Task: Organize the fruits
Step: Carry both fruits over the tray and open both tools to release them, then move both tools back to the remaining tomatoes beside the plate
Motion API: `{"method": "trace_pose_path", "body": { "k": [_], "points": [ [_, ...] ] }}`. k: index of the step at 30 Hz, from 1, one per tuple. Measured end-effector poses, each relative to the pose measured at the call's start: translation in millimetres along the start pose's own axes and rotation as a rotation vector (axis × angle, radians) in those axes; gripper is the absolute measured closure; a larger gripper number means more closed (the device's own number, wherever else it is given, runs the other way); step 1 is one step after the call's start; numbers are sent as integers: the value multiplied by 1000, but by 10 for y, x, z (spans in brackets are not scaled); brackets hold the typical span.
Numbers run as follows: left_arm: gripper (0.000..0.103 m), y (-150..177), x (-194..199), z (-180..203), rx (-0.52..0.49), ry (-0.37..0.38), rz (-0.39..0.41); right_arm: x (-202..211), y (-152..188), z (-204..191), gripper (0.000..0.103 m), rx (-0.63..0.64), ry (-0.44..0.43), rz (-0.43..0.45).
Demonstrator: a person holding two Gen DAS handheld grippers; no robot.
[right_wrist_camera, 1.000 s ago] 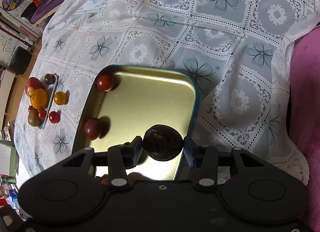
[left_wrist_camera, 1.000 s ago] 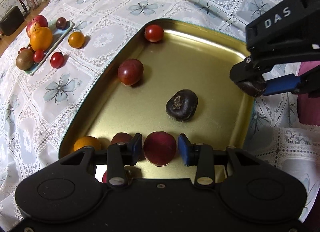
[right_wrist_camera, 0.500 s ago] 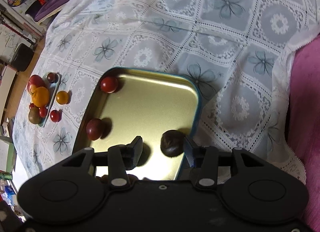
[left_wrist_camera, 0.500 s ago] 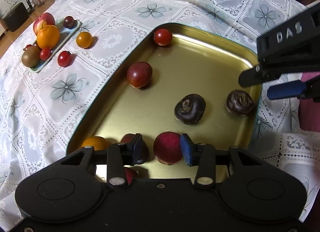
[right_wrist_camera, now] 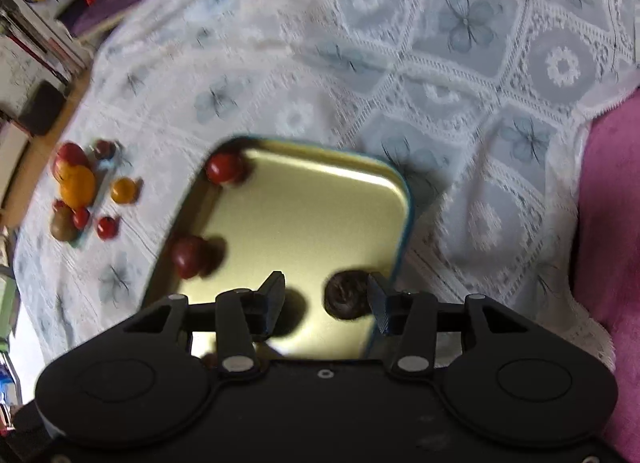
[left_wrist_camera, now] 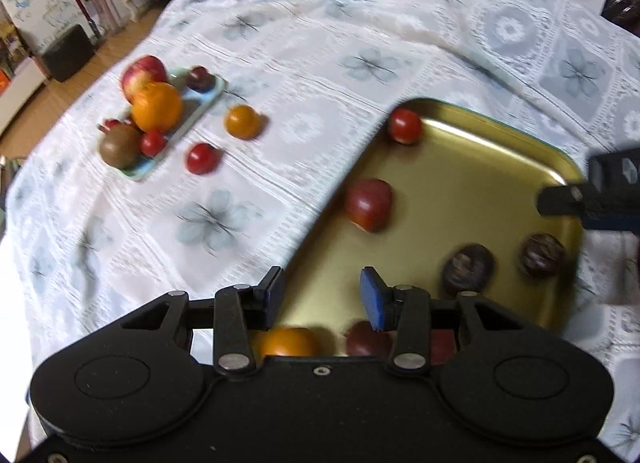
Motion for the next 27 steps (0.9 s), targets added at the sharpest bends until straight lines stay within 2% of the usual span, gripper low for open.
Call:
{"method": "trace_pose_path", "body": {
  "k": [3, 8, 11, 14, 16, 19, 23, 27],
  "points": [
    [52, -111, -16, -127, -3, -10, 7, 36, 17, -90, 54, 21, -41, 35],
    [51, -313, -76, -381, 8, 10, 19, -45, 43, -230, 54, 47, -45, 7],
    [51, -466, -153, -577, 44, 30, 8, -98, 44, -323, 54, 83, 25, 18],
    [51, -629, -238, -781, 90, 23, 2, -158, 33, -457, 54, 172, 94, 44],
    [51, -725, -316, -909, 109, 20, -12, -187, 22, -517, 54, 182, 123, 63],
    [51, -838, -458, -1068, 121, 7, -47, -210, -7, -616, 54, 173, 111, 69],
    [52, -884, -579, -1266, 134, -38, -48, -293, -98, -850, 54, 190, 60, 14],
    [52, -851, -668, -1408, 140, -23, -57, -372, -217, -1125, 54, 211, 18, -1]
  ]
}}
Point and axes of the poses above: each gripper's, at about its wrist camera, not at the fingertips, and x roughly against the way its jaws point, z to its right, y to its underside, the point moved 4 cm from there along -x, roughly the way its jaws point, and after that the axes turned 10 degrees about -z, right-handed, at the moved point
